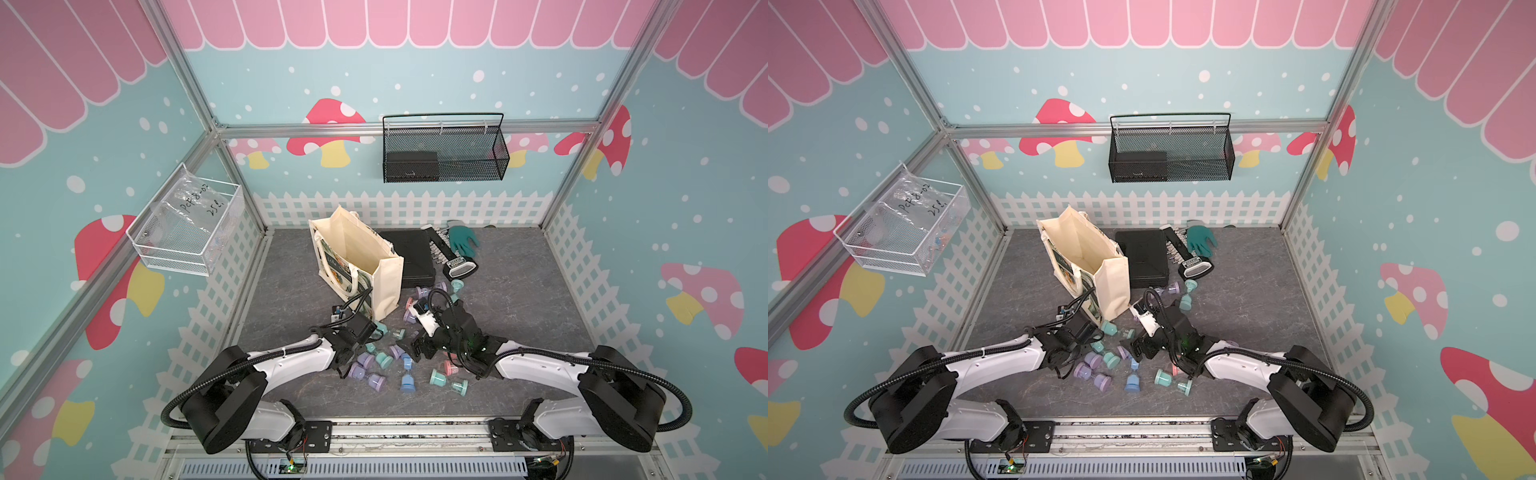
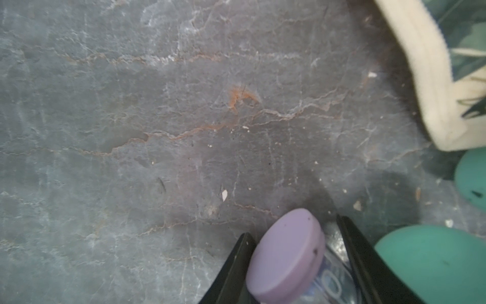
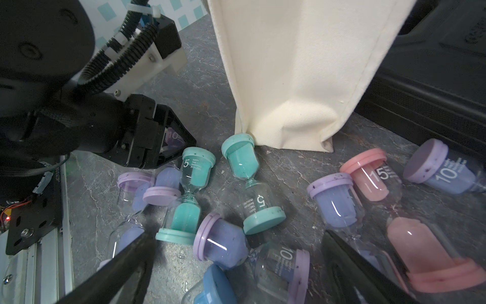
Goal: Put the hourglass into the canvas bag
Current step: Pick up the hourglass from the center of the board.
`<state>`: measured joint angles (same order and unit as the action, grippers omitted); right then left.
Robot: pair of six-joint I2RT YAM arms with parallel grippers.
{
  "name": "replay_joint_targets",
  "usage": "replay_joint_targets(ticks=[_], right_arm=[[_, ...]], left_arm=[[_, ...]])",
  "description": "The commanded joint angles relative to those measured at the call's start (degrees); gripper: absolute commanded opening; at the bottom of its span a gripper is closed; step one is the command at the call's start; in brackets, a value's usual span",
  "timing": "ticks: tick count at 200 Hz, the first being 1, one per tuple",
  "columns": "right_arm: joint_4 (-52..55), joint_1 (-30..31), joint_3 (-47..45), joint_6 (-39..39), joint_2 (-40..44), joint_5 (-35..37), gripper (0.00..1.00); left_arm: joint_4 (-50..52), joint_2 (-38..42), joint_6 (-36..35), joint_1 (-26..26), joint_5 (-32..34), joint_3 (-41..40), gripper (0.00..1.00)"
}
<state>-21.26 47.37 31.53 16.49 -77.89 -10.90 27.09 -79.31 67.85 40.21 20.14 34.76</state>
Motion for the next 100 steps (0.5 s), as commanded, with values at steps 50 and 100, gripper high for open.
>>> replay_joint_targets(ticks=[50, 100], right_arm=[[-1.8, 0.5, -0.4, 0.0, 0.7, 1.5, 1.0], [-2.2, 0.5, -0.1, 0.0, 1.1, 2.0, 1.0]], left_arm=[[-2.0, 5.4, 4.0, 0.3, 4.4, -4.1, 0.43], [-0.8, 11.3, 4.9, 0.1, 7.0, -5.9, 0.4]])
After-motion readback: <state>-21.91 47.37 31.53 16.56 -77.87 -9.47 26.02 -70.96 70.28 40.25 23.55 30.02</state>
